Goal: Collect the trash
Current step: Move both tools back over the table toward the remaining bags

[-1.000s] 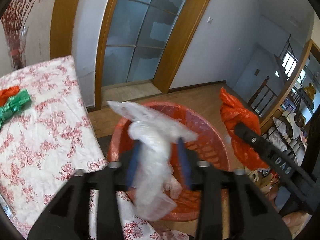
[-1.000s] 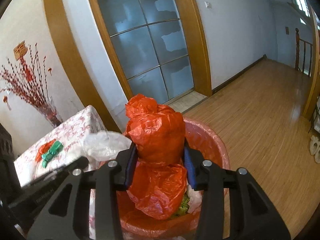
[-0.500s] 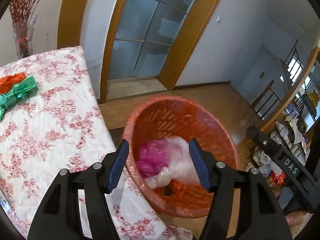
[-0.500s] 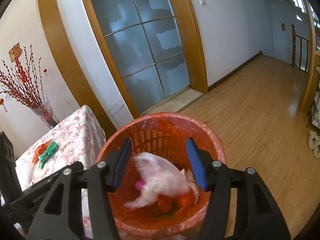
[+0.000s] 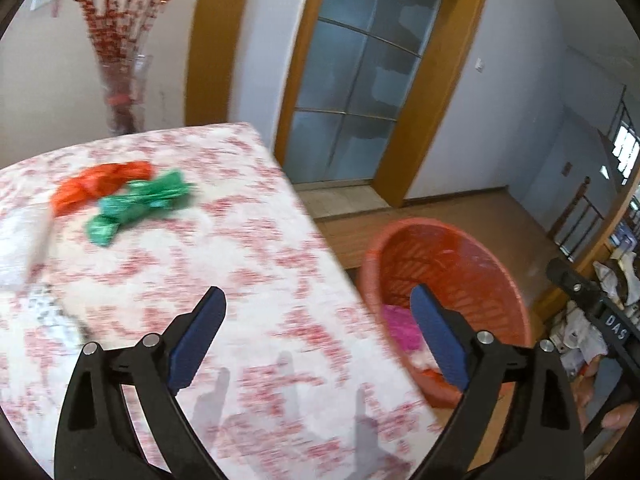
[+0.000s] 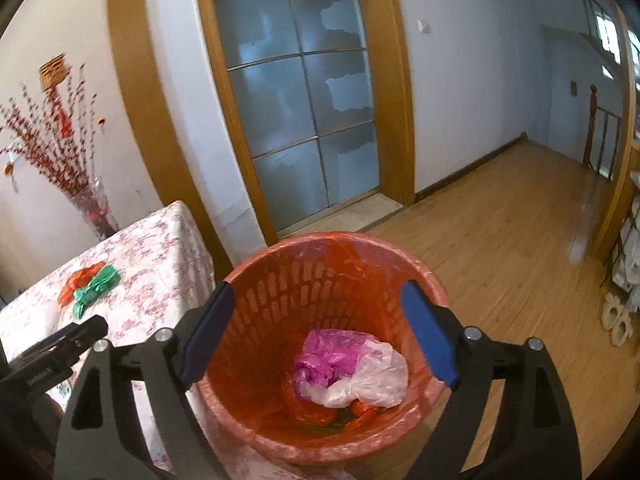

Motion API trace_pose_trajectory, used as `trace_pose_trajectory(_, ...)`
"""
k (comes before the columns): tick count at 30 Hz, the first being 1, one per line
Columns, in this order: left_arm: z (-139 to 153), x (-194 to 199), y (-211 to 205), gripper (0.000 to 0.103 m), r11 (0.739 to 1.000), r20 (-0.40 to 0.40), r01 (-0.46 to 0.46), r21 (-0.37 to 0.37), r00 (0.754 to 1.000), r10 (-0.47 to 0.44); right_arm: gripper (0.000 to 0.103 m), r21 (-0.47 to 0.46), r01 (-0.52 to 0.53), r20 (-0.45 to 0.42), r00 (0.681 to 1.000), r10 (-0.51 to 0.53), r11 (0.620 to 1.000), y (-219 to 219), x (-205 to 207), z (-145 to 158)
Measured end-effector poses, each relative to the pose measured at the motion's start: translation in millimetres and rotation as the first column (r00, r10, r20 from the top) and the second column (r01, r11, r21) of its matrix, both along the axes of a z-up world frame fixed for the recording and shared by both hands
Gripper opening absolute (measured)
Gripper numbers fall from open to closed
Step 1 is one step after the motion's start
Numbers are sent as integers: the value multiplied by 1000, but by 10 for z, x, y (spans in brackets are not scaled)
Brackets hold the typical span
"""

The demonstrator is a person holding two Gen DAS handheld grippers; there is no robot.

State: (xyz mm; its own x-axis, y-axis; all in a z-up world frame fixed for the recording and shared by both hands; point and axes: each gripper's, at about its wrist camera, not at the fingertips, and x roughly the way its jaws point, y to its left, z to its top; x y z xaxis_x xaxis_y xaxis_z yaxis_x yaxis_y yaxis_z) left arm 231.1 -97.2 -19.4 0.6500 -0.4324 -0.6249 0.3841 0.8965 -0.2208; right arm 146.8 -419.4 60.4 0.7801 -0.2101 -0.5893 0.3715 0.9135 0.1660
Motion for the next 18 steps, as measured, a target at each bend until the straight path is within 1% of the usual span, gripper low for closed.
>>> trace_pose_trajectory(3,5,-15,275,94,998,16,-53,24,998,53,84,-11,-41,0,999,41,999,209,43,30)
trace_pose_trajectory(6,16,-24,577,95,992,32,-116,54,993,114,84,4,-112,-6,994,112,994,473,127,25)
trace_pose_trajectory(9,20,-46,939,95,979,47,-188,79,982,185,83,15,-180,-14,984,180,984,814,242,-15)
trace_pose_trajectory(11,21,-52,1221,95,963,65,-250,103,967,245,83,12,-223,-20,974,224,975,1055,321,-39)
trace_pose_trajectory(15,1,-41,1721,95,930,70,-345,123,938,339,83,8,-329,-40,943,329,944,1576,485,-103)
trace_pose_trajectory(16,-10,-33,1851,95,922,65,-366,123,930,361,82,13,-365,-50,930,365,931,1742,541,-134)
trace_pose_trajectory(18,-28,-38,2116,95,904,56,-411,120,912,407,73,24,-434,-78,897,434,901,2065,646,-205)
